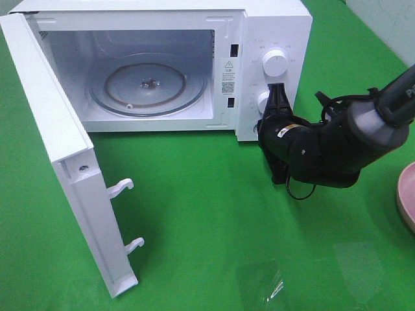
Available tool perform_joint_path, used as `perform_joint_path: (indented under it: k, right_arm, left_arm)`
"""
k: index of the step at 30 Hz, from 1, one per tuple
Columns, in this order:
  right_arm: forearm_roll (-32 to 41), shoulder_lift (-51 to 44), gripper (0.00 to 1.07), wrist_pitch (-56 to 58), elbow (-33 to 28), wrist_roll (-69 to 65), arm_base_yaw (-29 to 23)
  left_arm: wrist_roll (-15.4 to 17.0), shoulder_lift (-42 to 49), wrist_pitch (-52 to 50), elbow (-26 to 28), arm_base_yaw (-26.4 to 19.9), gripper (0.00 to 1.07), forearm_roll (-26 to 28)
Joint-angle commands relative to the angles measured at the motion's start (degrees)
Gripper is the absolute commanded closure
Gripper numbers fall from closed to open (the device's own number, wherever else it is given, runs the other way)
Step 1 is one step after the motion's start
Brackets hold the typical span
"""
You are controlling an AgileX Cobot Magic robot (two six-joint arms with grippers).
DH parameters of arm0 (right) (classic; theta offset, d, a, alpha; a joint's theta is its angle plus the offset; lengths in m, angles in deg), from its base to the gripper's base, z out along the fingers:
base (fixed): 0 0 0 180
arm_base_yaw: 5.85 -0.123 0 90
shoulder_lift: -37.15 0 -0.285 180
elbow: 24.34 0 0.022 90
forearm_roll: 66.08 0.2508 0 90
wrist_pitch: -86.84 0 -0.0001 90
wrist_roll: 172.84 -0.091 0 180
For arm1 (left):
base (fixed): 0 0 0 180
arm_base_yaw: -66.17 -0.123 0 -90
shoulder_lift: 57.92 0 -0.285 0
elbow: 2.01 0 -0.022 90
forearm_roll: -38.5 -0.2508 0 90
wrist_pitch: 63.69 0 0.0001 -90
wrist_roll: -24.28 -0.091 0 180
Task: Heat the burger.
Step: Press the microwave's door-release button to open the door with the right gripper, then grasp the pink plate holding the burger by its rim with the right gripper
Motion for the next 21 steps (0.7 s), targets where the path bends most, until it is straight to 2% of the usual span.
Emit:
perform_joint_path:
  k: [1, 4, 6, 11, 12, 15, 18, 21]
  right_arm:
    - [-6.9, -3.7, 1.07, -2.1, -1.8, -1.7, 0.2]
    - [-8.5, -4.9, 1.07, -1.7, -3.9, -1.7, 0.2]
    - [-8.9, -8.1, 1.07, 4.0, -7.2, -1.1, 0.2]
    - [-10.1, -10.5, 1.07, 7.8, -9.2, 1.5, 0.2]
    - [-10.8, -13.1, 1.06, 11.7, -10.5, 6.1, 0.2]
    - [-11.5, -14.7, 1.06, 14.5, -11.1, 10.1, 0.2]
    - [-11.8, -18.1, 1.05, 21.9, -11.1, 17.2, 0.2]
    - [-11.8, -19.0, 1.05, 23.5, -11.1, 19.4, 0.2]
  left_arm:
    - [0.2, 0.9, -0.7, -0.2, -0.2, 0.09, 0.5]
    - [0.2, 0.9, -0.7, -0.2, -0.2, 0.09, 0.5]
    - [0.2, 0.9, -0.7, -0.2, -0.2, 0.09, 0.5]
    - [0.2, 0.9, -0.7, -0.2, -0.2, 0.09, 0.5]
    - [0.2, 0.9, -0.7, -0.2, -0.2, 0.09, 0.5]
    - [0.2, 0.9, -0.7, -0.2, -0.2, 0.09, 0.5]
    - [0.2, 0.9, -0.7, -0.2, -0.2, 0.09, 0.5]
    - [0.2, 0.9, -0.7, -0.2, -0.2, 0.09, 0.5]
